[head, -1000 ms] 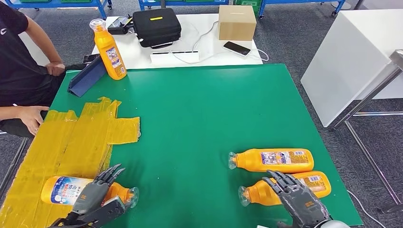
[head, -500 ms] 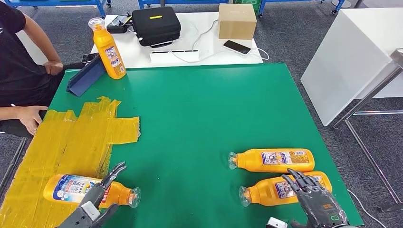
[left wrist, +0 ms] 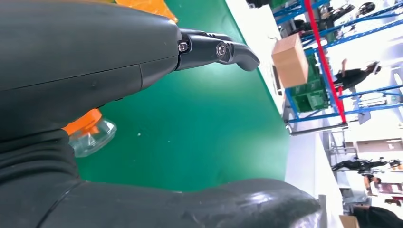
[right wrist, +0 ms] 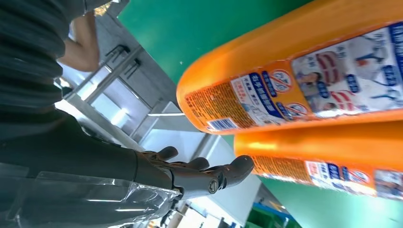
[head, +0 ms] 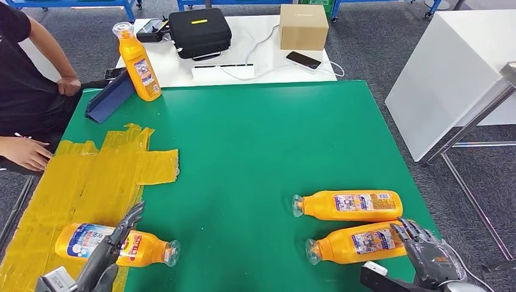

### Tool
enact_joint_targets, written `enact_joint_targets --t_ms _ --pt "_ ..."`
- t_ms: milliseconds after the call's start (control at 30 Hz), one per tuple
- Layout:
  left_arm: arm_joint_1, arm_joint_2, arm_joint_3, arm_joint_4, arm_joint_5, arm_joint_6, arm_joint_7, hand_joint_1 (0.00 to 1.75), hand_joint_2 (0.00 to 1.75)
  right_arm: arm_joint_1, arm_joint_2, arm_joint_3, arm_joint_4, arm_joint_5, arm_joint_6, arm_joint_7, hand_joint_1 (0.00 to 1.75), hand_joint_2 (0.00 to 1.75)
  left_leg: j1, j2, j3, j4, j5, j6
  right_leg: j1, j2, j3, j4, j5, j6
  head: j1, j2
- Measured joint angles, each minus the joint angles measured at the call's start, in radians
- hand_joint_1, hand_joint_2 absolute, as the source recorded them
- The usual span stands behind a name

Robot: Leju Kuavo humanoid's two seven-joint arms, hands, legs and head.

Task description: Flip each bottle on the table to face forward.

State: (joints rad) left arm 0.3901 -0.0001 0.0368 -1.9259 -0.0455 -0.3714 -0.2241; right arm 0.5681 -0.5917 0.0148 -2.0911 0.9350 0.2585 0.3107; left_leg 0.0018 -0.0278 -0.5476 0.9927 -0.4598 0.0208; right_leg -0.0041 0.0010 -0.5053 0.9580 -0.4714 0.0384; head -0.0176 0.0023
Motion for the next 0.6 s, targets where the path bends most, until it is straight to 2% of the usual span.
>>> enact_joint_targets --t_ms 333,600 --pt "-0.016 -0.007 0.003 -0.018 0.035 -0.007 0.027 0.0 0.0 -0.072 0.079 -0.045 0.064 0.047 0.079 -0.01 0.0 1.75 0.0 0.0 0.001 0.0 0.0 0.0 0.0 0.0 0.0 0.0 0.0 0.0 0.0 0.0" --pt "-0.02 -0.007 -0.013 -0.023 0.038 -0.002 0.019 0.0 0.0 -0.109 0.116 -0.048 0.11 0.078 0.092 -0.038 0.0 1.75 0.0 0.0 0.0 0.0 0.0 0.0 0.0 0.0 0.006 0.0 0.0 0.0 0.0 0.0"
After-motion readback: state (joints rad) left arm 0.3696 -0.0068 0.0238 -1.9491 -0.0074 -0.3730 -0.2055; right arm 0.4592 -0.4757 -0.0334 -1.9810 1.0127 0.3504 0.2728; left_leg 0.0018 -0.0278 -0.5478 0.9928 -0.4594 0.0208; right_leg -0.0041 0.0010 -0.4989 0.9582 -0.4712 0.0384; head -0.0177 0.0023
